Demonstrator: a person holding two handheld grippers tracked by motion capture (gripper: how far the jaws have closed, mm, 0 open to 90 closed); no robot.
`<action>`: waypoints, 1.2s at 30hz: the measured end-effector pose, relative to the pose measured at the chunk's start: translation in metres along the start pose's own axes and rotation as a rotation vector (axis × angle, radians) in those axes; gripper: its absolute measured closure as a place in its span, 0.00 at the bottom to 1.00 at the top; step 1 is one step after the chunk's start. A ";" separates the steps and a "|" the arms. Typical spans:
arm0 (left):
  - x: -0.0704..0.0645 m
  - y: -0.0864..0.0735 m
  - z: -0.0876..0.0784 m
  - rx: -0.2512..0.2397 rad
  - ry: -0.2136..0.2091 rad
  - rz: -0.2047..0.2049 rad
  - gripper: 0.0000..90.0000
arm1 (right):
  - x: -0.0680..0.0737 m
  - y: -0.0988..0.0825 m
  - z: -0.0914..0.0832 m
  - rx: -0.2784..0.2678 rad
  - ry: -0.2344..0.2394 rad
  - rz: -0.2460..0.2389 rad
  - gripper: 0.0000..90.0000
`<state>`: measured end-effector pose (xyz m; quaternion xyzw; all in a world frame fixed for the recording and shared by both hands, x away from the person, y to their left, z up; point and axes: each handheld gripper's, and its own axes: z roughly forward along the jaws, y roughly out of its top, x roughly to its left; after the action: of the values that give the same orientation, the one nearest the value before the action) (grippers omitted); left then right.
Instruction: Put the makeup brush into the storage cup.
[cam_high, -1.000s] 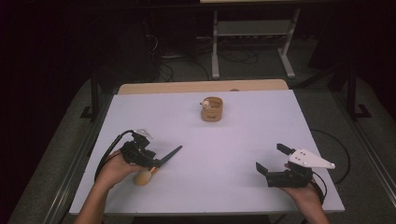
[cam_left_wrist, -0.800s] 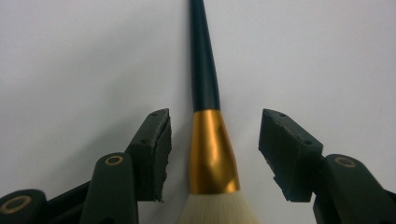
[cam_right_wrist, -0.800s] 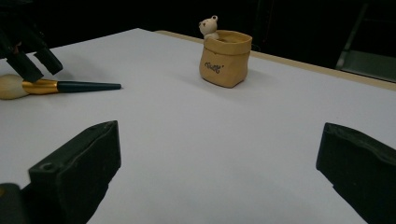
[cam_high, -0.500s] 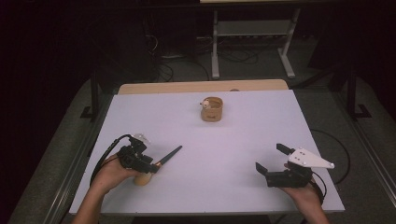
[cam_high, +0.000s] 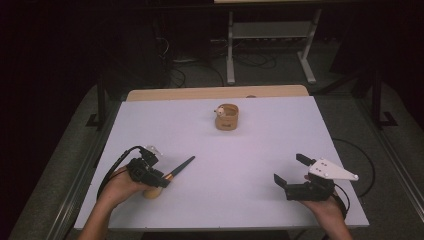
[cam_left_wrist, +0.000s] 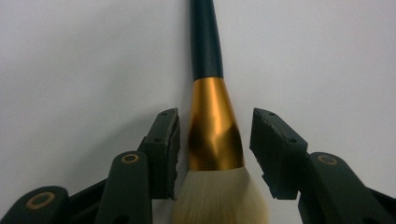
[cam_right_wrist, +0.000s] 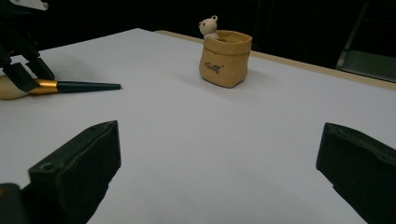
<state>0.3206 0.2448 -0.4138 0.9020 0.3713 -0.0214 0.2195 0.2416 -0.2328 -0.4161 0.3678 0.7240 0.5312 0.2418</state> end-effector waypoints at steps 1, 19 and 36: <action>0.000 0.000 0.001 0.012 0.008 0.011 0.59 | 0.000 0.000 0.000 -0.001 0.000 0.000 0.00; -0.001 0.002 0.004 0.047 0.026 0.023 0.69 | 0.000 0.000 0.000 0.002 0.002 0.006 0.00; 0.002 0.004 0.003 0.059 0.007 0.010 0.71 | 0.000 0.000 0.000 -0.001 0.001 0.002 0.00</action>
<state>0.3249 0.2423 -0.4159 0.9100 0.3667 -0.0279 0.1915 0.2414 -0.2331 -0.4159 0.3679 0.7235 0.5319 0.2411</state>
